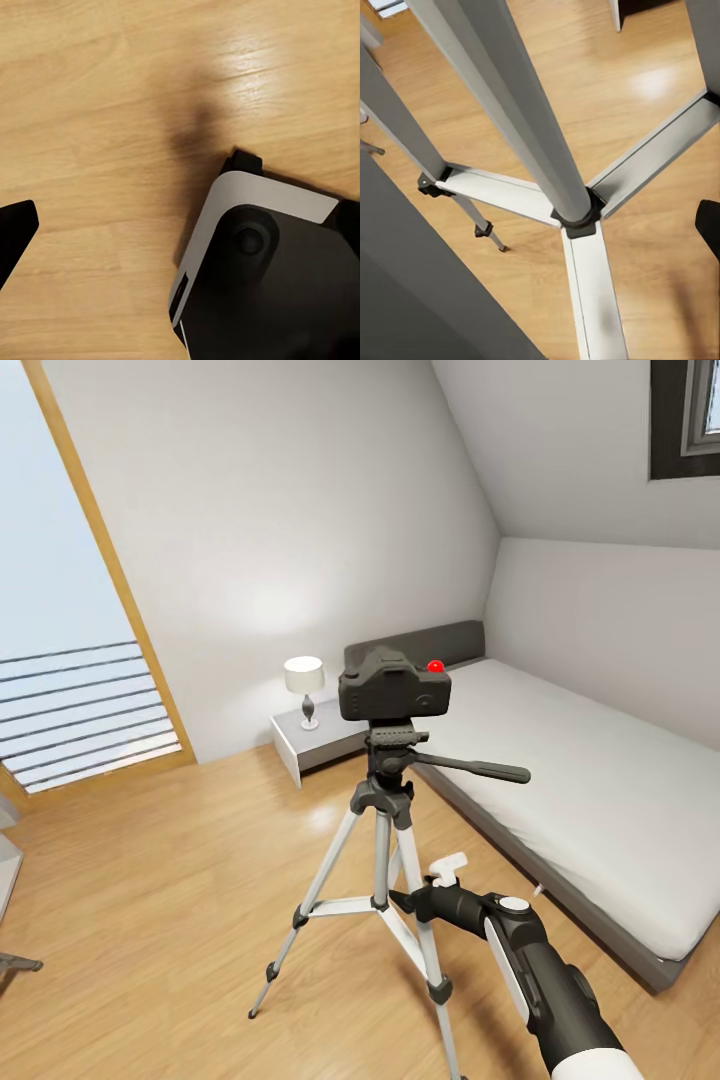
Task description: Attach the digital camera to the camera tripod in the bedroom.
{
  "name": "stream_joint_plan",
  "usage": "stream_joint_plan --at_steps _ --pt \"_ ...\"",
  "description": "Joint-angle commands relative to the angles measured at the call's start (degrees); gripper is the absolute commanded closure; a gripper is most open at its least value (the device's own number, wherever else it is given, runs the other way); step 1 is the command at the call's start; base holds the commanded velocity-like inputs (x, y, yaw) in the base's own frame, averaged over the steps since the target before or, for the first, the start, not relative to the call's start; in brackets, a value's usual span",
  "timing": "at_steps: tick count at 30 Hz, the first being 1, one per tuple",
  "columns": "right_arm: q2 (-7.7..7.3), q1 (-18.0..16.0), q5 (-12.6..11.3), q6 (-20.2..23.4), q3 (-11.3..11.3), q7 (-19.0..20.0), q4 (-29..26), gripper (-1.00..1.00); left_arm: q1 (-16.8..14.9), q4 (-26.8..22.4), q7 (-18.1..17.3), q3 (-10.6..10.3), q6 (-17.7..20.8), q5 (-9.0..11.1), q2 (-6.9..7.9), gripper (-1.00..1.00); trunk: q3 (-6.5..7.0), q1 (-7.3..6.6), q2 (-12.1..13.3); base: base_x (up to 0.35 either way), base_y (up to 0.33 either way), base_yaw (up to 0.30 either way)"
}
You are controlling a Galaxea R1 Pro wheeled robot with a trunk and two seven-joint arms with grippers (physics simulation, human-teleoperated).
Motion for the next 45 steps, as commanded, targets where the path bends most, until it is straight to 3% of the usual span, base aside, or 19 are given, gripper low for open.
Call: stream_joint_plan --at_steps 1,30,45 --pt "0.02 -0.03 0.62 0.19 -0.08 0.34 -0.07 -1.0 -0.05 -0.04 0.18 -0.48 0.21 0.47 0.01 -1.0 -0.11 0.03 -0.11 0.0 0.0 0.0" --pt "-0.43 -0.05 1.05 0.71 -0.17 0.19 -0.28 -1.0 0.04 -0.13 0.48 -0.58 -1.43 0.31 0.01 -1.0 -0.11 0.03 -0.11 0.0 0.0 0.0" --pt "-0.44 -0.05 1.0 0.83 -0.22 0.25 -0.61 -1.0 0.04 -0.05 1.11 -0.49 -1.05 0.35 -2.57 -1.0 -0.11 0.03 -0.11 -0.248 0.0 0.0"
